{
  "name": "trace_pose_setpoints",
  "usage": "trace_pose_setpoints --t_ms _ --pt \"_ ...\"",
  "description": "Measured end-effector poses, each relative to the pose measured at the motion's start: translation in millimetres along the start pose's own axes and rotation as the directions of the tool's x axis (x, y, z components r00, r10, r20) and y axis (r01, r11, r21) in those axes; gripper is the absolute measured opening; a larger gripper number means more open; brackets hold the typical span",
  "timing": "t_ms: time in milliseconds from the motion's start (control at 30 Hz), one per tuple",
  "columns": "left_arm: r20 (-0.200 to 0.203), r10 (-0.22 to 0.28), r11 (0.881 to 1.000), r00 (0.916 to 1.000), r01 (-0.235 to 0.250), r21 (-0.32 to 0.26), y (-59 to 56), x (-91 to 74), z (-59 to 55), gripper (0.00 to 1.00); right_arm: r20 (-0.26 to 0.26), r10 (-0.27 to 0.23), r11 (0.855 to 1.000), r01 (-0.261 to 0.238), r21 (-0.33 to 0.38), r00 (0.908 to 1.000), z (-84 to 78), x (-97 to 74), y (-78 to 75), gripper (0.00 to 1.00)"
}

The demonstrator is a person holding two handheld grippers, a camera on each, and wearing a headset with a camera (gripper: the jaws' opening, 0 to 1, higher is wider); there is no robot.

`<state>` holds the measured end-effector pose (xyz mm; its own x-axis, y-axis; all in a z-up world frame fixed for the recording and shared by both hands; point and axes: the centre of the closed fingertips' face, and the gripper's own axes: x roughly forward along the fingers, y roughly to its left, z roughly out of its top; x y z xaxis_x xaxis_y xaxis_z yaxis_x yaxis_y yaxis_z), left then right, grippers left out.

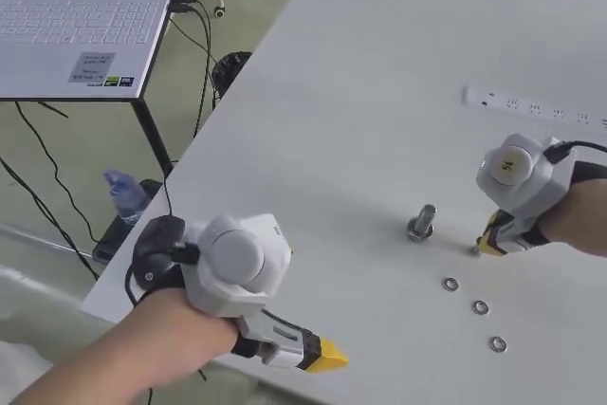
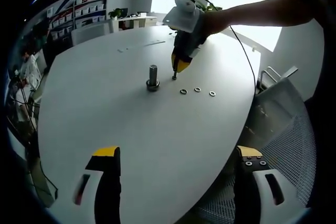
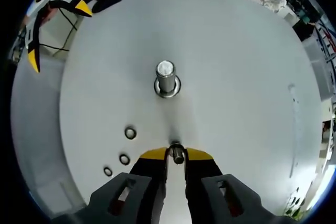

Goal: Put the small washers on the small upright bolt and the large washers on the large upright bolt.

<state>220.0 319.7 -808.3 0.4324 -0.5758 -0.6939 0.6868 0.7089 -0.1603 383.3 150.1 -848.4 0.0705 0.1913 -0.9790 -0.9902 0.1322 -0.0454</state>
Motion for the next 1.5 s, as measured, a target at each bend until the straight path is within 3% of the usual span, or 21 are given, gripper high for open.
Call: trace_pose_setpoints --t_ms 467,1200,1500 --pt "-0.011 -0.006 1.000 0.9999 0.006 -0.008 2.1 3.3 -3.8 0.89 -0.016 0.012 1.000 -0.012 -0.003 0.9998 -5.0 18.3 0.8 0.12" --pt "-0.008 -0.006 1.000 0.9999 0.006 -0.010 2.2 3.3 -3.0 0.86 -0.002 0.024 1.000 -0.024 0.010 0.9997 -5.1 17.6 0.6 0.13" --pt "-0.009 -0.010 1.000 0.9999 0.010 -0.009 -0.7 2.3 -3.6 0.85 -0.010 0.024 1.000 -0.024 -0.018 0.9997 -9.6 17.3 0.9 0.17"
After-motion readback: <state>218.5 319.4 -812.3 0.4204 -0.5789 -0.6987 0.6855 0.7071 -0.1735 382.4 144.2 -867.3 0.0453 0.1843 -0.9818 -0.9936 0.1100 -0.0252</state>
